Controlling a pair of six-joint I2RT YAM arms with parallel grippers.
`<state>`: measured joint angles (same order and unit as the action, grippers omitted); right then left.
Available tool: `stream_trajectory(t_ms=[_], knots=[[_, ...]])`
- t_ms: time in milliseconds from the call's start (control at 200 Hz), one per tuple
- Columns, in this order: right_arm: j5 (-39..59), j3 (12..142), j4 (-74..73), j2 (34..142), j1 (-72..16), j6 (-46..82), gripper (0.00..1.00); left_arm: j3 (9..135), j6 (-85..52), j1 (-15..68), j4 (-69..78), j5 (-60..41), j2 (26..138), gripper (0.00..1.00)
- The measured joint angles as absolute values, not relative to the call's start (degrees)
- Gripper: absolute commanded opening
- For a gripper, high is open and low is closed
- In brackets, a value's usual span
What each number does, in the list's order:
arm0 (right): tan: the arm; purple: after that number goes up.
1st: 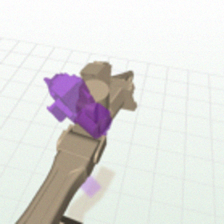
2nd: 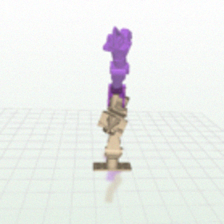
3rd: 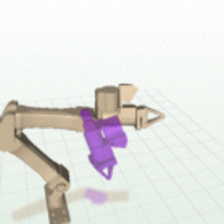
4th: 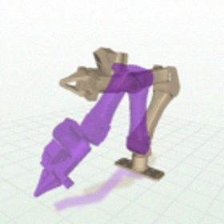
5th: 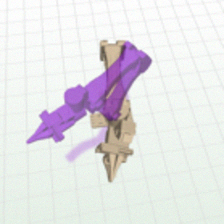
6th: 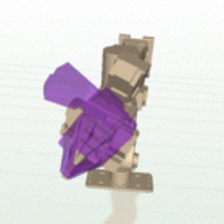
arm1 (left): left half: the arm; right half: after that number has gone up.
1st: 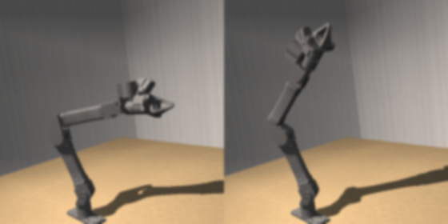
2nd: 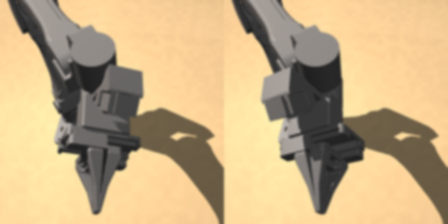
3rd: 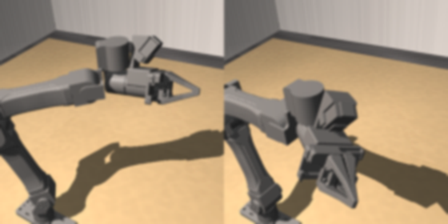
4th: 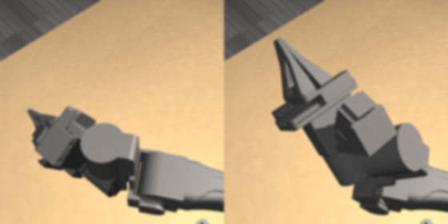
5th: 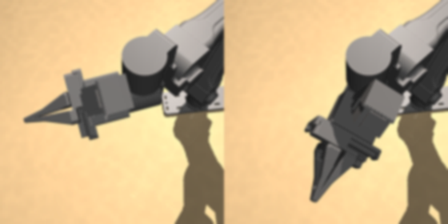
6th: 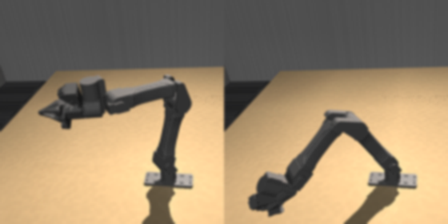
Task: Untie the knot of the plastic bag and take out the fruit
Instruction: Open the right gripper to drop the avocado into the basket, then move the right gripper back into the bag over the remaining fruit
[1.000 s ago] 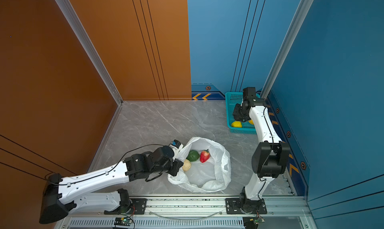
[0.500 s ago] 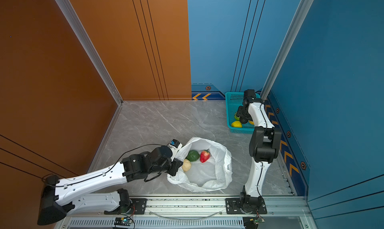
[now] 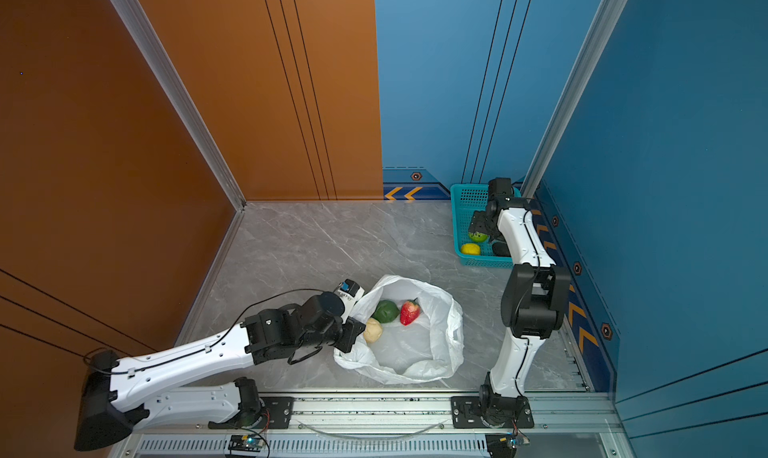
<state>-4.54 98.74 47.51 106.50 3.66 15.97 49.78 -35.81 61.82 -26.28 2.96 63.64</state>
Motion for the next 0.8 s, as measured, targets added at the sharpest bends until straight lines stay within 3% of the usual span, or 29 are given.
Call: stream_trajectory(t_ms=[355, 796], knots=[[3.9, 90.3, 51.3, 85.9, -4.4, 17.3, 1.00, 49.8, -35.8, 61.8, -26.3, 3.0, 63.6, 0.00], [6.0, 86.1, 59.7, 65.3, -29.9, 26.1, 1.00, 49.8, -35.8, 61.8, -25.0, 2.9, 64.5, 0.00]])
